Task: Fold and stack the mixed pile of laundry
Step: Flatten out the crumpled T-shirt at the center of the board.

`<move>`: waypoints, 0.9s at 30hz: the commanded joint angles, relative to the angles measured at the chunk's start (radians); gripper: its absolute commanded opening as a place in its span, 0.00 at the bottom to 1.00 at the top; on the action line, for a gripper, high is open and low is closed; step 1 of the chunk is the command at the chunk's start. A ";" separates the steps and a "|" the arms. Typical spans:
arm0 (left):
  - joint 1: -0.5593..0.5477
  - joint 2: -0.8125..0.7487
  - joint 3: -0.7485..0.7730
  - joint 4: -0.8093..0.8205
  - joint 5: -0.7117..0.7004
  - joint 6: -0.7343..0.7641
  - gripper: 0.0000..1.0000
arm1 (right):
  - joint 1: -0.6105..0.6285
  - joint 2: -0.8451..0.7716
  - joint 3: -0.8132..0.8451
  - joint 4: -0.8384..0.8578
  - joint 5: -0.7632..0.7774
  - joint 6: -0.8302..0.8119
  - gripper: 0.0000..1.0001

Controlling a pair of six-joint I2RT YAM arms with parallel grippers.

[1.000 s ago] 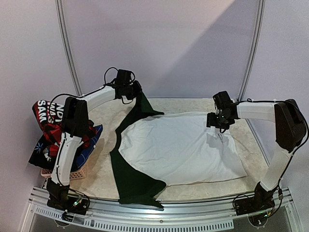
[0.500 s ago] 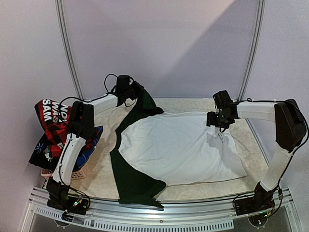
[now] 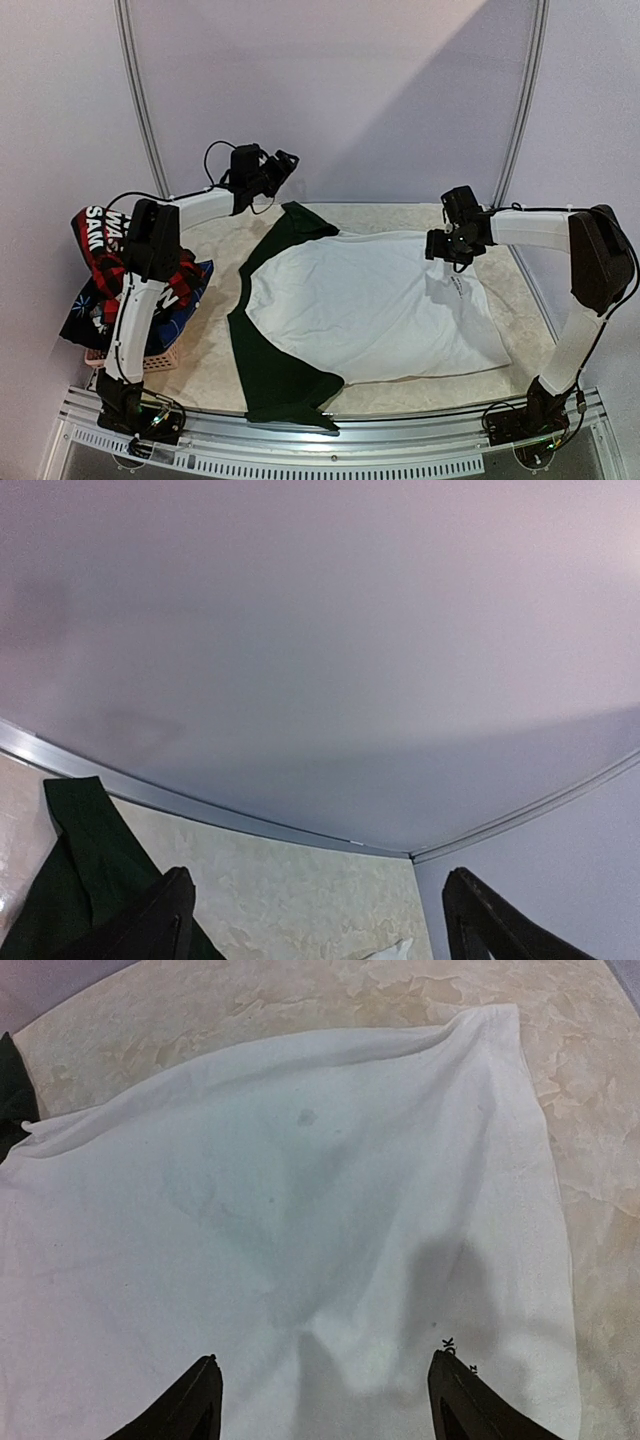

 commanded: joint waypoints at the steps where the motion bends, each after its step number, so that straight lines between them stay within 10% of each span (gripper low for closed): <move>1: 0.008 -0.173 -0.103 0.019 0.001 0.071 0.86 | 0.010 -0.006 0.029 0.016 -0.027 -0.010 0.71; 27: -0.067 -0.724 -0.606 -0.282 -0.098 0.439 0.83 | 0.041 -0.285 -0.214 0.120 -0.052 0.060 0.75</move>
